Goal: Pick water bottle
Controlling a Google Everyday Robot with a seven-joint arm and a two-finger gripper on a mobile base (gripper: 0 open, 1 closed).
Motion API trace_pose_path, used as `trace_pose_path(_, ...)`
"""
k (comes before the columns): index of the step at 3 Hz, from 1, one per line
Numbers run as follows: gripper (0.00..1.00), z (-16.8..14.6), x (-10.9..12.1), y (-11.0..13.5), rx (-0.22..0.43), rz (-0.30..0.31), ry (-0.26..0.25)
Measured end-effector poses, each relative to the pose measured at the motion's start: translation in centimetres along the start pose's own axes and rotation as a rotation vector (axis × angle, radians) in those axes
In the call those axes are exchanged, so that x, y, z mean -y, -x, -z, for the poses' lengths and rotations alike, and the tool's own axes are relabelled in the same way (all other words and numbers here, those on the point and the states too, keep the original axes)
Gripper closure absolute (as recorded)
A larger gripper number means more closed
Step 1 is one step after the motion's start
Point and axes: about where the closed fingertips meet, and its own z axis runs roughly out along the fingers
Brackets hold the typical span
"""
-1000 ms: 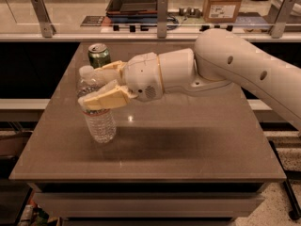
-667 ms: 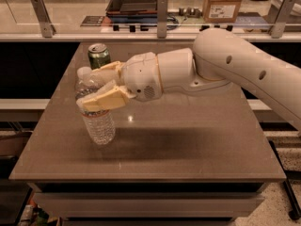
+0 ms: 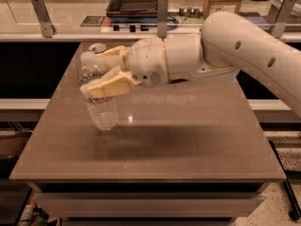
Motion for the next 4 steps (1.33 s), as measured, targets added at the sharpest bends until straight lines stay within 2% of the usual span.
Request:
trace_pose_path(2, 1.00, 2.8, 2.2, 6.9, -0.027, 0.175, -0.028)
trace_pose_path(3, 1.00, 3.6, 2.5, 9.3, -0.032, 0.228, -0.042)
trace_pose_path(4, 1.00, 3.6, 2.5, 9.3, -0.032, 0.229, -0.042)
